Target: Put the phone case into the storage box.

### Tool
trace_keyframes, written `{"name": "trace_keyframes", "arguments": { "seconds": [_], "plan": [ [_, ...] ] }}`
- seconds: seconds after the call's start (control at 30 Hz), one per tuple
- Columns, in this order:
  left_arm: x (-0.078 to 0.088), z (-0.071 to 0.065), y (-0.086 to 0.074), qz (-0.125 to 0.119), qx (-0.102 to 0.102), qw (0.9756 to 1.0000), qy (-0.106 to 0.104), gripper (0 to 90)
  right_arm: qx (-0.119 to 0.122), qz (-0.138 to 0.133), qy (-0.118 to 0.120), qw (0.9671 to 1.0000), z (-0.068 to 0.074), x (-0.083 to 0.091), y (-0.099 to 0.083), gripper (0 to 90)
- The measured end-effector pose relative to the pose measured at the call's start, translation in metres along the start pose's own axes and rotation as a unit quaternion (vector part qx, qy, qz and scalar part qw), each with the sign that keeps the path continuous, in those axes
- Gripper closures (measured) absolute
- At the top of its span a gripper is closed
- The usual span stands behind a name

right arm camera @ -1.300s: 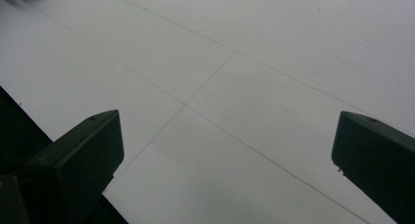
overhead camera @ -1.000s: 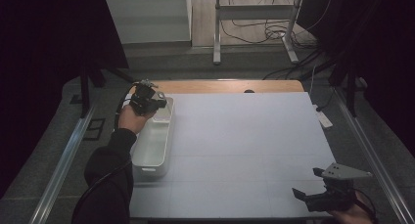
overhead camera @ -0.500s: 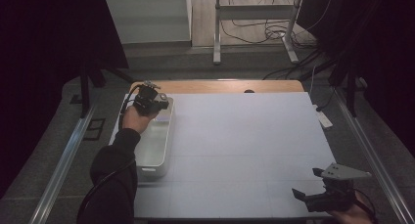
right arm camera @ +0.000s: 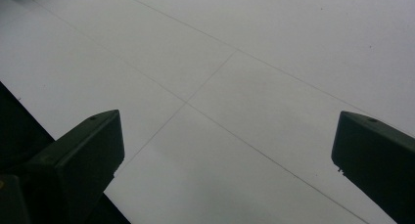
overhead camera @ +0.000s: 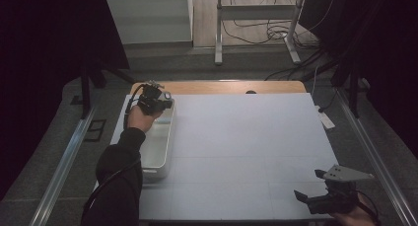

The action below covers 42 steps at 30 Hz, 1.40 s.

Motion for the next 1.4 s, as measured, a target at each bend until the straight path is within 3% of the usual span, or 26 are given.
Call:
{"name": "trace_keyframes", "arguments": {
  "seconds": [0.23,0.97,1.4],
  "plan": [
    [-0.002,0.003,0.002,-0.005,0.002,0.9999,0.011,86.0,0.001,0.000,0.000,1.0000,0.000,0.000,0.000,0.0],
    [0.007,0.001,0.002,-0.020,0.010,0.9997,-0.001,69.9,0.001,0.000,-0.001,1.0000,0.000,0.000,0.000,0.0],
    [0.018,-0.004,0.001,-0.043,0.015,0.9989,-0.010,58.9,0.004,0.002,-0.002,1.0000,0.000,0.000,0.000,0.0]
  ]
}}
Point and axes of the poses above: each handheld gripper's, and its own axes: x roughly backward along the jaws, y roughly out of its top, z roughly to its left, the point moved 8 cm from there along -x, roughly forward along the jaws, and after that the axes turned 1 degree about x, right-handed, at the moved point
